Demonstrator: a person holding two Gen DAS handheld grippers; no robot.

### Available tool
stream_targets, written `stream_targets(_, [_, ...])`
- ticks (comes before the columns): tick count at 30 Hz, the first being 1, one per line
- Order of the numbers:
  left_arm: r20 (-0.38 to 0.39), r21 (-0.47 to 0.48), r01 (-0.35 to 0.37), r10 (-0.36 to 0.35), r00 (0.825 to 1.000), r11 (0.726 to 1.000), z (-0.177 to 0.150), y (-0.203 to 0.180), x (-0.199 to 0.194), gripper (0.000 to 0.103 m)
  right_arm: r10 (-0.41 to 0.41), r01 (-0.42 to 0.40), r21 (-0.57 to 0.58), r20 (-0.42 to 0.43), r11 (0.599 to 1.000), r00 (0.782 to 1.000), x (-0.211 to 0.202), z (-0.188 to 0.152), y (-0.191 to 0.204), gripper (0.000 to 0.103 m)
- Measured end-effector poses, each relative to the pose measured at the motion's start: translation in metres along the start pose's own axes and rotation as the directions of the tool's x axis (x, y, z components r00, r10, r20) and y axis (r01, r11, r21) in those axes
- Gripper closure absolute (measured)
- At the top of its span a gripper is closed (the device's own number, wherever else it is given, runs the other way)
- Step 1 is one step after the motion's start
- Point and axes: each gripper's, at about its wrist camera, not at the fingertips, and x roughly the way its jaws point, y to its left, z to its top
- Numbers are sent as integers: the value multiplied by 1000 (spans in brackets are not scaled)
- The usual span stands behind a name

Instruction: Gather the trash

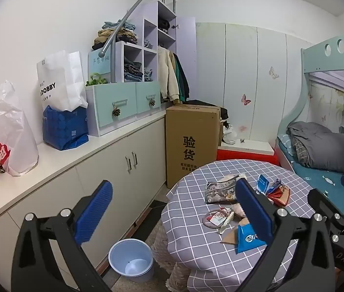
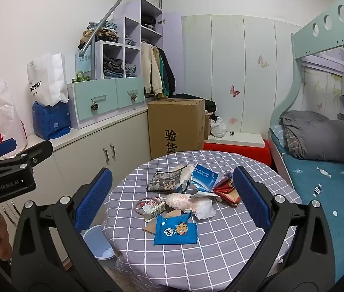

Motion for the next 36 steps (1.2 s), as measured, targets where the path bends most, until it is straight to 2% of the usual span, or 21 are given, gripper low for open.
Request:
stream_targets(13, [12,-3,18,-18,1000,1000,-2,7,4,4,2,-2,1,2,1000,1000,1,-2,-1,6])
stream_targets(36, [13,10,35,-35,999,999,-5,-7,4,4,1,-1,6,-2,1000,1000,3,-2,-2,6])
